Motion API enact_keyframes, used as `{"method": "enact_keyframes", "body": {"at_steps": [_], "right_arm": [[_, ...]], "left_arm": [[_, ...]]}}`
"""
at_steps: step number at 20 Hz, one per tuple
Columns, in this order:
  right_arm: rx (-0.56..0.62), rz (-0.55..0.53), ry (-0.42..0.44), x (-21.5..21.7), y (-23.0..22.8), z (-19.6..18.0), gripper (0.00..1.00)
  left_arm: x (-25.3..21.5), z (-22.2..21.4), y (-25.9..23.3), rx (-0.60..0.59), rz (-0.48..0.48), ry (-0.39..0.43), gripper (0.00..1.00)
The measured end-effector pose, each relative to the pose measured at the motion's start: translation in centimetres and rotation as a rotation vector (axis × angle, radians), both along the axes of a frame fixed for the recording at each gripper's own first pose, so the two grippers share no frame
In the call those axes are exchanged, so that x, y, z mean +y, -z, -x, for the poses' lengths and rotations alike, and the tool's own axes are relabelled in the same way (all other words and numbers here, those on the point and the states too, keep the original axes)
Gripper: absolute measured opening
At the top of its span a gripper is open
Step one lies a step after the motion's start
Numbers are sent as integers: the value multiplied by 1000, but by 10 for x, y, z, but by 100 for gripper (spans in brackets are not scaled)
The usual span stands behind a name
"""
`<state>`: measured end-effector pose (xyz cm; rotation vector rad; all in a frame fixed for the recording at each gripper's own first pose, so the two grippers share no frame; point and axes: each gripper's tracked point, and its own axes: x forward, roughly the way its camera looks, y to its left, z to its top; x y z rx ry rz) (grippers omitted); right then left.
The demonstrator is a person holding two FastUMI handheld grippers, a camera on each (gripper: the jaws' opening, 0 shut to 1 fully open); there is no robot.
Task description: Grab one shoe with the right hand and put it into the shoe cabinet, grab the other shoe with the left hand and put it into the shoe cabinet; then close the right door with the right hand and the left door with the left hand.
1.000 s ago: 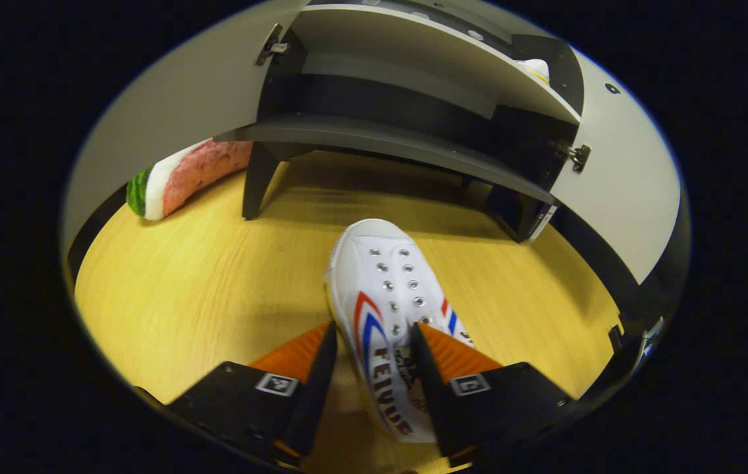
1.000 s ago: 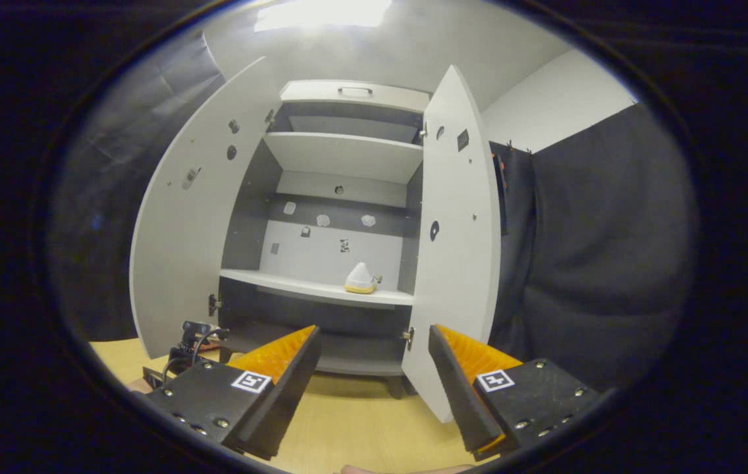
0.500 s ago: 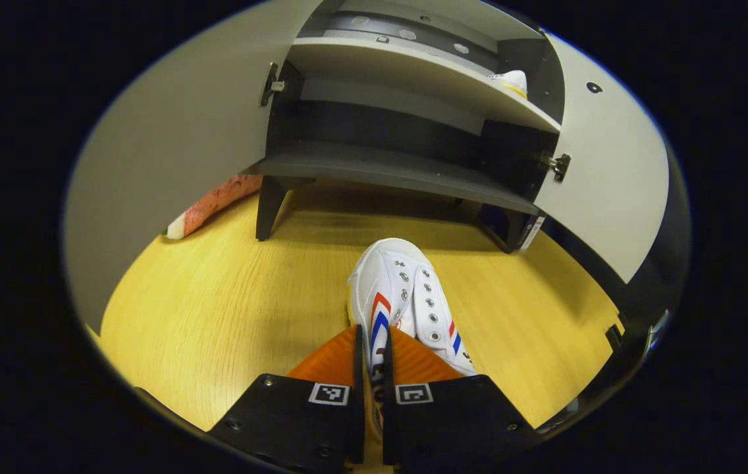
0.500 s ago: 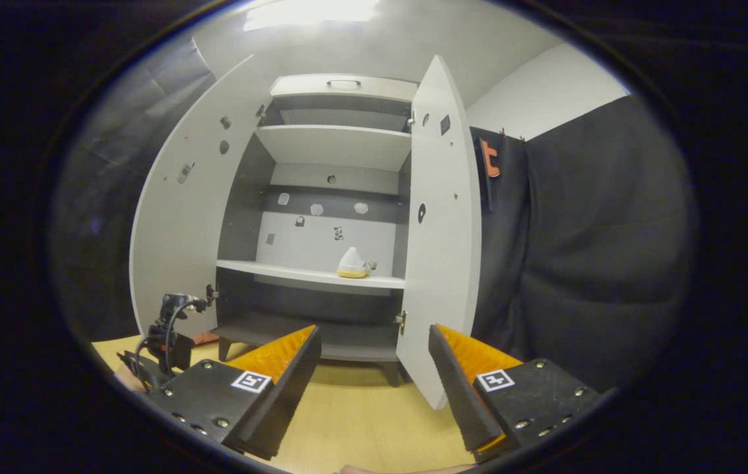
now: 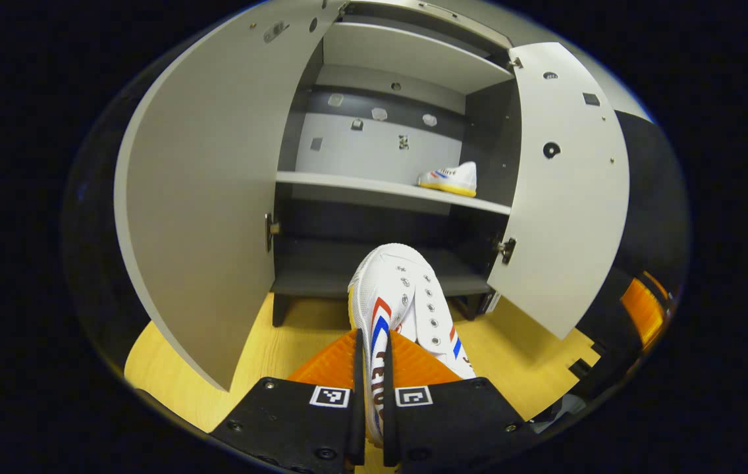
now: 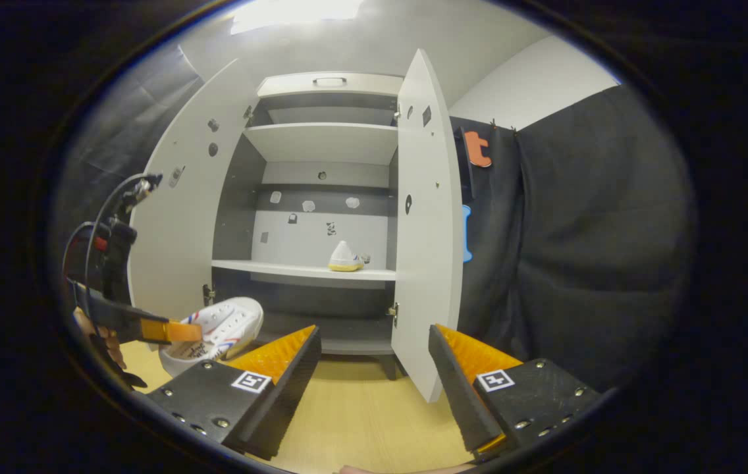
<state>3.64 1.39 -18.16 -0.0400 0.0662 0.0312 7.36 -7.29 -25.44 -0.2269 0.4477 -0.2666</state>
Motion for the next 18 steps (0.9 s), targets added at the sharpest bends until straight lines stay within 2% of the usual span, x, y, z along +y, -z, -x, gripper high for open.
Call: {"method": "enact_keyframes", "body": {"at_steps": [4, 7, 9, 12, 18], "right_arm": [[11, -33, 2, -1, -1, -1, 98], [6, -41, -3, -2, -6, 0, 98], [-11, -53, -7, -3, -14, 3, 98], [-31, -77, -25, -1, -22, 8, 98], [-51, -72, -50, 1, -32, 16, 98]], "left_arm": [[15, -22, -69, -95, 3, -38, 11], [29, -48, -111, -160, -37, -88, 13], [32, -63, -131, -171, -57, -99, 10], [31, -96, -148, -132, -9, -112, 11], [28, -176, -161, -108, 3, -159, 11]]}}
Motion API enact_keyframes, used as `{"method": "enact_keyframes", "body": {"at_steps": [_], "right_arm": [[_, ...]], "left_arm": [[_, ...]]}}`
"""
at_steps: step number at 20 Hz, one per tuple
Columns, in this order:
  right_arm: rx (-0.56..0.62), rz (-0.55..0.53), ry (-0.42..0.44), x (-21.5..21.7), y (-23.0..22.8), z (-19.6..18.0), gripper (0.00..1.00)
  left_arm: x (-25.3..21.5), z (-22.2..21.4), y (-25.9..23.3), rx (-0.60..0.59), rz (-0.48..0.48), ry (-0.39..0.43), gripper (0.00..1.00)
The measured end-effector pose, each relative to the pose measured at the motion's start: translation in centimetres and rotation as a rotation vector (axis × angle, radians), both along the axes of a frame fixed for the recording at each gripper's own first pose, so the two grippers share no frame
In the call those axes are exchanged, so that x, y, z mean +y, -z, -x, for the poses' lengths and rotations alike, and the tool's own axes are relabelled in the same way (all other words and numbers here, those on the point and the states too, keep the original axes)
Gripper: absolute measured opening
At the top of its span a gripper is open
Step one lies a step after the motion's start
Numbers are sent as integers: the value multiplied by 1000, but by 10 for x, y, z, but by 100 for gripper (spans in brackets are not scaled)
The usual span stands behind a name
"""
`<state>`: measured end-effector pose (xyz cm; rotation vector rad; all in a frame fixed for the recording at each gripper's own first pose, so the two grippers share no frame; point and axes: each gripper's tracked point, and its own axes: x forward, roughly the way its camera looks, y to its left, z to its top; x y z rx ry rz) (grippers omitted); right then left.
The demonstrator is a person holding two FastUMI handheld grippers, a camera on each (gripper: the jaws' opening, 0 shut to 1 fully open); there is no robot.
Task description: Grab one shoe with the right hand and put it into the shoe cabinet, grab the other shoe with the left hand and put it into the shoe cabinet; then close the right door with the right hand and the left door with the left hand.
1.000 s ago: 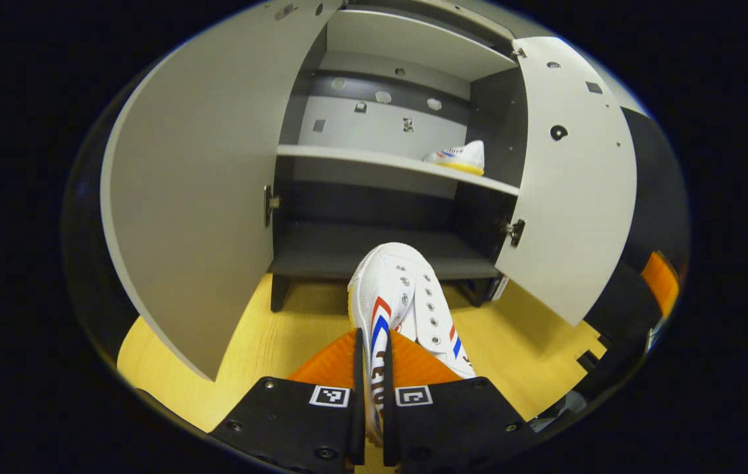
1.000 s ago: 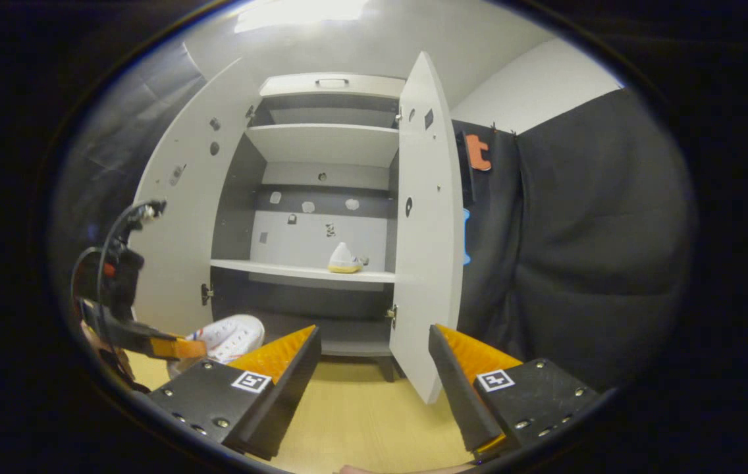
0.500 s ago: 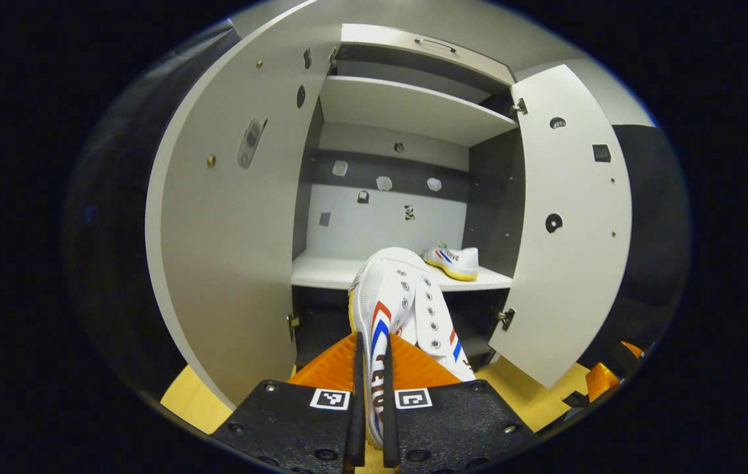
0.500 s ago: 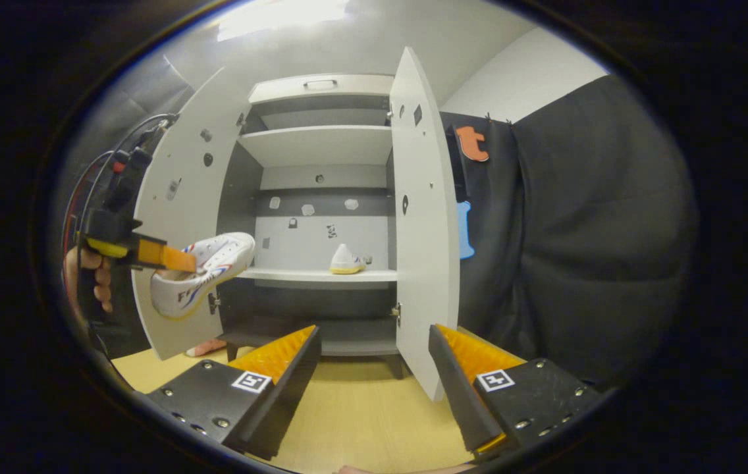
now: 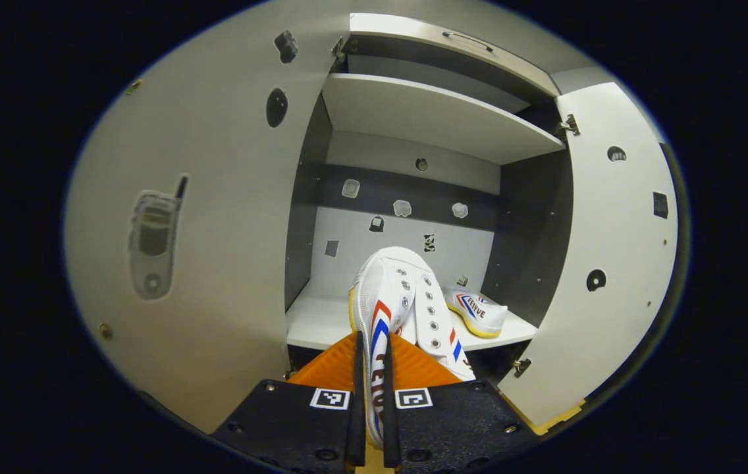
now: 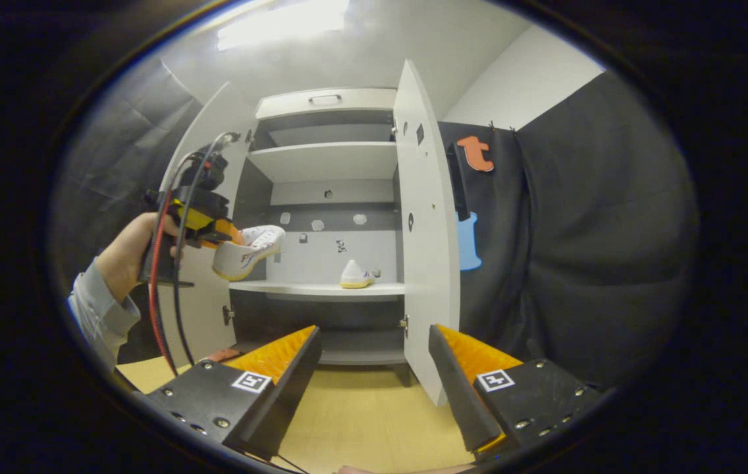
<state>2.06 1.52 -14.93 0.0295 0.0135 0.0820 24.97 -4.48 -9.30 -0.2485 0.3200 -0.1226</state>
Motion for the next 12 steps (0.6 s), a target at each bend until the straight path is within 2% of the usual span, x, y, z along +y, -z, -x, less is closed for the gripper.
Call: {"method": "enact_keyframes", "body": {"at_steps": [3, 7, 10, 12], "right_arm": [[-20, -25, 2, -3, -6, 3, 98], [-11, -27, -12, -2, -4, 7, 98], [-7, -59, -58, 6, -6, 7, 98], [-12, -66, -85, 15, -7, 10, 98]], "left_arm": [[-7, -42, -2, -9, -24, -19, 11], [-11, -107, 16, 48, 8, -44, 11], [-5, -156, 40, 90, 0, -66, 11], [-4, -176, 52, 106, 41, -90, 13]]}}
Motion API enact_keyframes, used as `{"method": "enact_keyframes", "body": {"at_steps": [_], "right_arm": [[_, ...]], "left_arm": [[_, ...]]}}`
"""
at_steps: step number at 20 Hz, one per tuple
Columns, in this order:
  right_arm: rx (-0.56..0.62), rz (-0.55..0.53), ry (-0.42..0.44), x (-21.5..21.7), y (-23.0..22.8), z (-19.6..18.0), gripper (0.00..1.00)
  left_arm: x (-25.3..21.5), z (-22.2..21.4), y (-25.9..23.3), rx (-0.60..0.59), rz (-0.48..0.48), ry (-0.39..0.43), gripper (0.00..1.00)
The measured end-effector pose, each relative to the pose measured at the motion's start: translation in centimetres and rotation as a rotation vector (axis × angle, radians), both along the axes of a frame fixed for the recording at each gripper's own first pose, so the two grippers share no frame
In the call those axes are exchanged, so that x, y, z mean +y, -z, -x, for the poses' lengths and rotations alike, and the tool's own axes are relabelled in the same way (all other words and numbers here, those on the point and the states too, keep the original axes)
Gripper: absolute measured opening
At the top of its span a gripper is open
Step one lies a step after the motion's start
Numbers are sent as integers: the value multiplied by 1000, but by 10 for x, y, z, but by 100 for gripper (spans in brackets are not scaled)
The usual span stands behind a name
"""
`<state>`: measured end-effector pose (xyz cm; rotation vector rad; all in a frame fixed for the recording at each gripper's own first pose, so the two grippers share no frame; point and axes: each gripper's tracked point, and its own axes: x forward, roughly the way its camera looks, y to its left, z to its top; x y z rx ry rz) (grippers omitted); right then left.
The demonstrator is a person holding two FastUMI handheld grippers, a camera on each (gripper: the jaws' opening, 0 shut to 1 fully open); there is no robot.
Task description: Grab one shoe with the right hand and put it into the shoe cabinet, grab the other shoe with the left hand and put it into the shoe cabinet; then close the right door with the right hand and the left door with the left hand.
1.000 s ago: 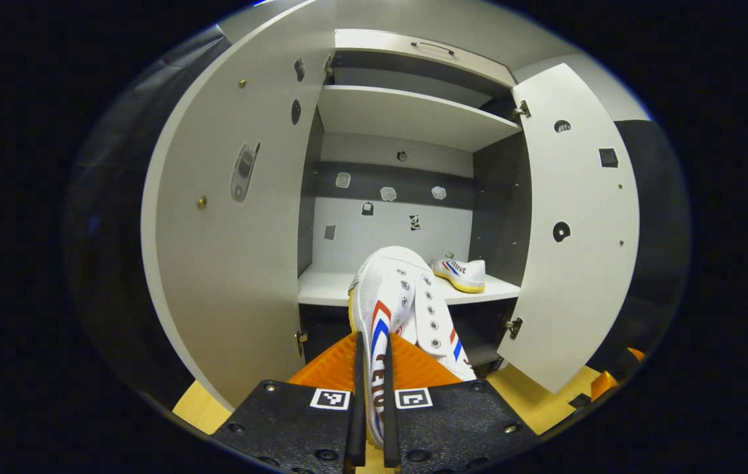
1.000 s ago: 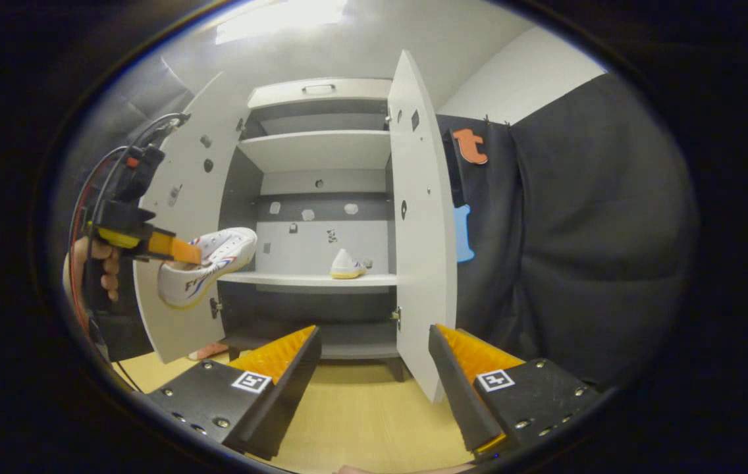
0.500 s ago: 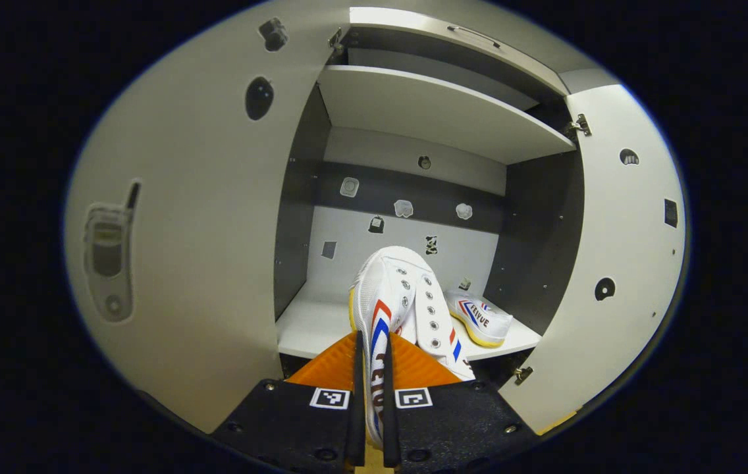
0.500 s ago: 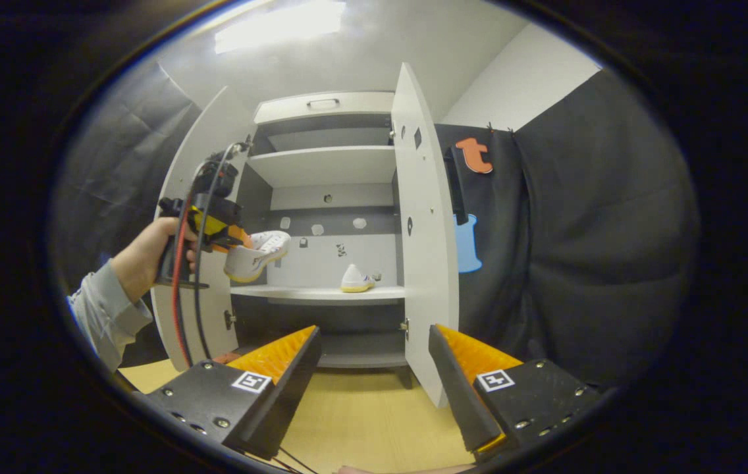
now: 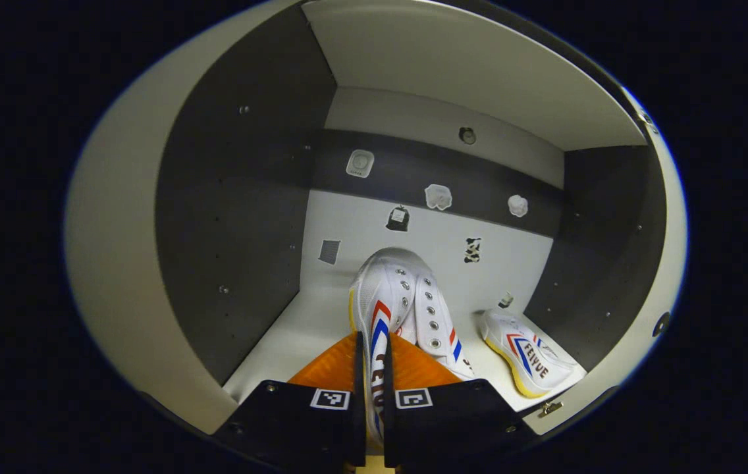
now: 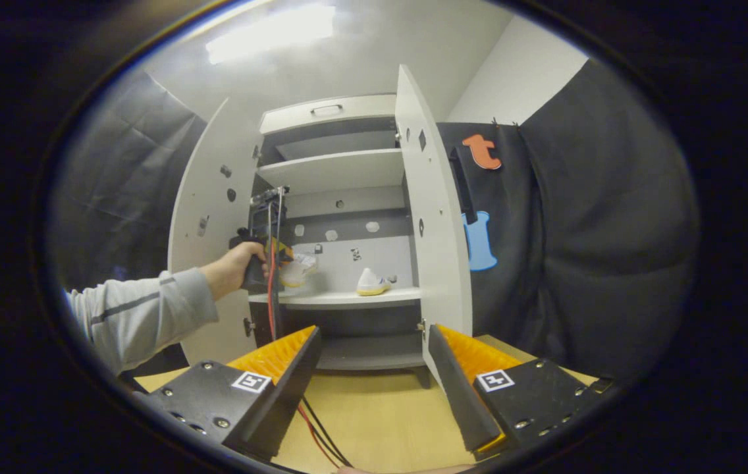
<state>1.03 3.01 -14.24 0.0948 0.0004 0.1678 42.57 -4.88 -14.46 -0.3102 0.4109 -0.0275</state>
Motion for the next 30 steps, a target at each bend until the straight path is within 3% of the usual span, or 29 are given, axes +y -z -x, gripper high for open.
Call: {"method": "enact_keyframes", "body": {"at_steps": [7, 8, 13, 14, 15, 16, 17, 21, 26, 30], "right_arm": [[31, 27, -39, 11, 13, -9, 98], [34, 27, -35, 10, 14, -10, 97], [59, 19, -48, 18, 21, -11, 98], [63, 29, -44, 18, 21, -11, 98], [59, 37, -38, 16, 21, -10, 98], [46, 42, -35, 16, 17, -9, 98], [36, 45, -32, 15, 14, -8, 98], [31, 43, -4, 7, 10, -4, 98], [14, 68, 27, 0, 1, 5, 98], [2, 73, 53, -10, -3, 10, 98]], "left_arm": [[4, -27, 68, 110, 5, 12, 12], [-1, -34, 60, 77, 45, 4, 12], [-2, -30, 62, 89, 5, 39, 16], [0, -29, 61, 92, 0, 43, 20], [7, -24, 56, 82, -17, 30, 31], [16, -24, 48, 48, -43, 9, 30], [16, -22, 40, 32, -62, 22, 51], [15, 14, 25, 18, -150, 19, 100], [17, 77, -16, -26, -169, 26, 97], [12, 144, -70, -149, -192, 83, 97]]}}
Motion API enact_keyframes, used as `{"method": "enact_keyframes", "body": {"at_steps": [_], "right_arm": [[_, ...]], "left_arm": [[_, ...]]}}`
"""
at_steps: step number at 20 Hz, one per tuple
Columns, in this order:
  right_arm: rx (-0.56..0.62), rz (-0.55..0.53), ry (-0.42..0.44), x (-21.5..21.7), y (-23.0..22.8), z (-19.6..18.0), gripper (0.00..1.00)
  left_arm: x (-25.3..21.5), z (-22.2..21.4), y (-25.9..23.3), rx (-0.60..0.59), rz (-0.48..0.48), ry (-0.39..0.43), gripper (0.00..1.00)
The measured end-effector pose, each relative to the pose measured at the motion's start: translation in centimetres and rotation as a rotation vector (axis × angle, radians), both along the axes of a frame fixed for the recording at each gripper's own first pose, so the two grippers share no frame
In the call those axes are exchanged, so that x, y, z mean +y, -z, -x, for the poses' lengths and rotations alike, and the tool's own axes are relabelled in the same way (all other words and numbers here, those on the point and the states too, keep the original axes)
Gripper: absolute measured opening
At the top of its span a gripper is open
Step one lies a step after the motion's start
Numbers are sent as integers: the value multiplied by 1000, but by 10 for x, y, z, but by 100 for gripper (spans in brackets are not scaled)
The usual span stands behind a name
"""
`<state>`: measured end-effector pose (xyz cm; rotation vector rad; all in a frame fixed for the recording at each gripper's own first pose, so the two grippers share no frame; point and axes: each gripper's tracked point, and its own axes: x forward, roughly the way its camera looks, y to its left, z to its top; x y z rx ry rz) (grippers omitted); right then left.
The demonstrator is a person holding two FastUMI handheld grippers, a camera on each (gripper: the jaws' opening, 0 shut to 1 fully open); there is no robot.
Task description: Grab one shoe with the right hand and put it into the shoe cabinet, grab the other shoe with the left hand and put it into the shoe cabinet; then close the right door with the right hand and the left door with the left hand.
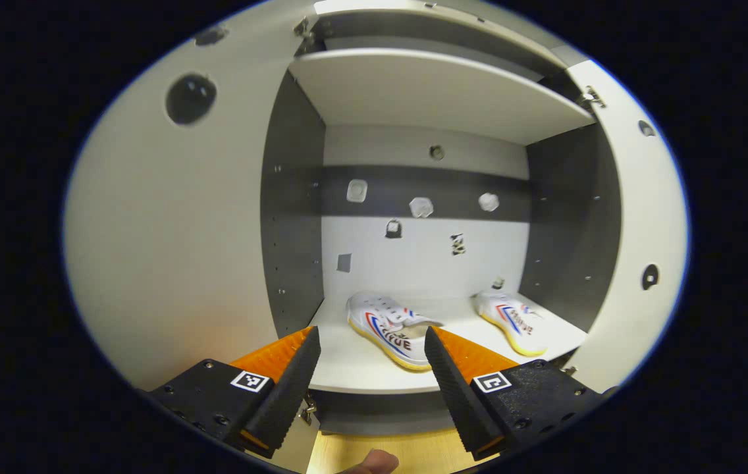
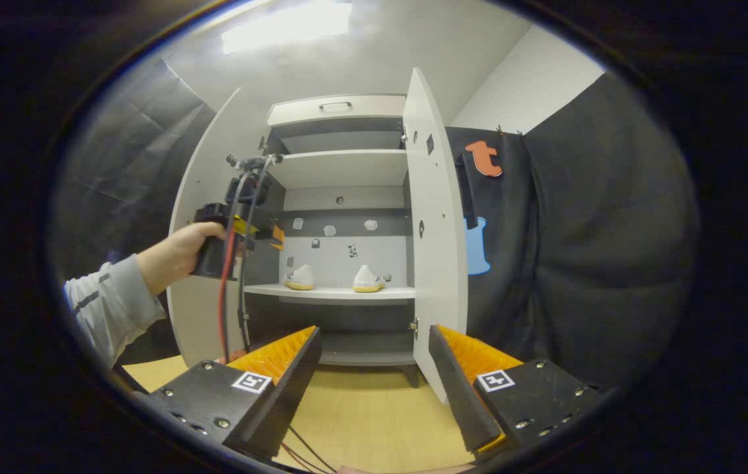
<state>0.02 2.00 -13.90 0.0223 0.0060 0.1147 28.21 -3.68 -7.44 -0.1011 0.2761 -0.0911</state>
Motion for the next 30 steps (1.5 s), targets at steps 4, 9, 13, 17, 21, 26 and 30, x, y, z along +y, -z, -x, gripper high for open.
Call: {"method": "enact_keyframes", "body": {"at_steps": [4, 9, 13, 17, 21, 26, 30], "right_arm": [[-6, -24, 18, -10, -4, -2, 98], [0, -8, 62, -32, -8, -4, 98], [9, 0, 50, -55, -28, -8, 98], [7, 68, 64, -90, -65, -19, 98], [14, 168, 87, -132, -108, -27, 98], [15, 195, 135, -190, -158, -71, 98], [33, 250, 135, -215, -174, -119, 98]], "left_arm": [[27, 76, -33, -76, -56, -51, 96], [31, 170, -15, -26, 8, -1, 98], [34, 219, 12, -26, 56, 31, 97], [47, 256, 33, -36, 16, 18, 97], [45, 289, 26, -83, 55, 33, 97], [55, 316, 12, -148, 42, 40, 97], [58, 330, -10, -221, 17, 62, 97]]}}
